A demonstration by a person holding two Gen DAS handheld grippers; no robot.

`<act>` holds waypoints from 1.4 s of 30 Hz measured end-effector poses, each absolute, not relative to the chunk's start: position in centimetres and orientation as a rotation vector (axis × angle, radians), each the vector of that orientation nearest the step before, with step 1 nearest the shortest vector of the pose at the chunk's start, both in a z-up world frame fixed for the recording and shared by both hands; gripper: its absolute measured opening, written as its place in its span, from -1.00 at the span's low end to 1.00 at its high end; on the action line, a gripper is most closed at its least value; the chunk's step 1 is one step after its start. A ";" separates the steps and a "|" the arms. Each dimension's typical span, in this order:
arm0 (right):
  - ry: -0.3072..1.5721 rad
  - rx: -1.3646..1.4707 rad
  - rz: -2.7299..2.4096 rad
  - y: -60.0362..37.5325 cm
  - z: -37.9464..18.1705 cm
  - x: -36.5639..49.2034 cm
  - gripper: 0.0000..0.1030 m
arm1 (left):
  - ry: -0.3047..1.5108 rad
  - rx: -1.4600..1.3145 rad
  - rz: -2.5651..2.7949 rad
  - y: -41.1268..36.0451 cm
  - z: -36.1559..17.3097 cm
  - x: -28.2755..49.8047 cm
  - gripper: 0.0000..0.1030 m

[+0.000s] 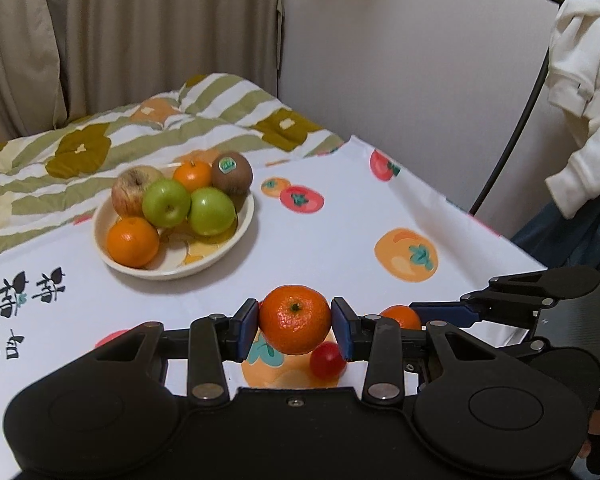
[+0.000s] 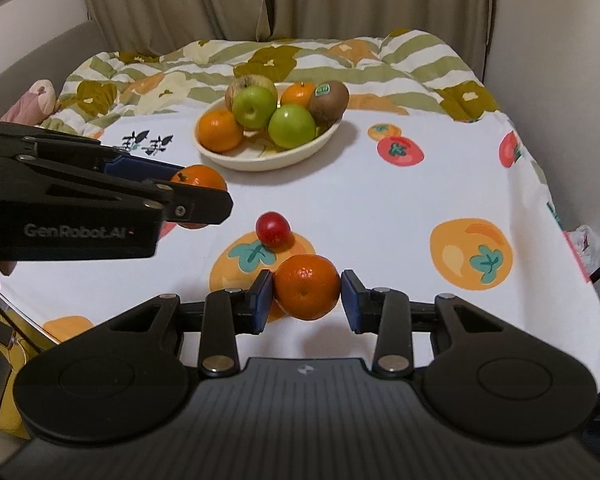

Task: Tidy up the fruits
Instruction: 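Carry both mandarins into the duck bowl and release them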

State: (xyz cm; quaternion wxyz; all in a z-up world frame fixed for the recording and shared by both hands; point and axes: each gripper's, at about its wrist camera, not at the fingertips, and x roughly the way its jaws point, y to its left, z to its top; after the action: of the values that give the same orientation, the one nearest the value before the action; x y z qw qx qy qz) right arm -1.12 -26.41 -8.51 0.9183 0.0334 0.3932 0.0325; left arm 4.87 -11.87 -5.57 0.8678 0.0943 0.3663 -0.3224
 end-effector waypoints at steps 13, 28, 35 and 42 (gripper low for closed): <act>0.718 0.004 0.106 -25.6 -3.4 0.5 0.01 | 0.715 0.179 -0.563 -8.4 -2.3 6.5 -0.16; 0.707 -0.025 0.252 -25.9 -2.5 9.9 0.01 | 0.760 0.137 -0.405 -8.0 -3.3 13.0 -0.16; 0.736 -0.034 0.302 -26.7 -3.8 14.5 0.01 | 0.794 0.189 -0.367 -9.7 -5.5 15.9 -0.16; 0.788 -0.026 0.334 -27.7 -6.1 17.3 0.01 | 0.844 0.254 -0.354 -12.1 -8.4 18.3 -0.16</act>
State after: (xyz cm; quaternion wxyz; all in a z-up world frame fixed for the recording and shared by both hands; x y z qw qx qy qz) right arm 17.32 -27.74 -6.06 0.9097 -0.0128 0.3823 0.1619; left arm 18.26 -12.09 -8.44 0.8893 0.1223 0.4065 -0.1702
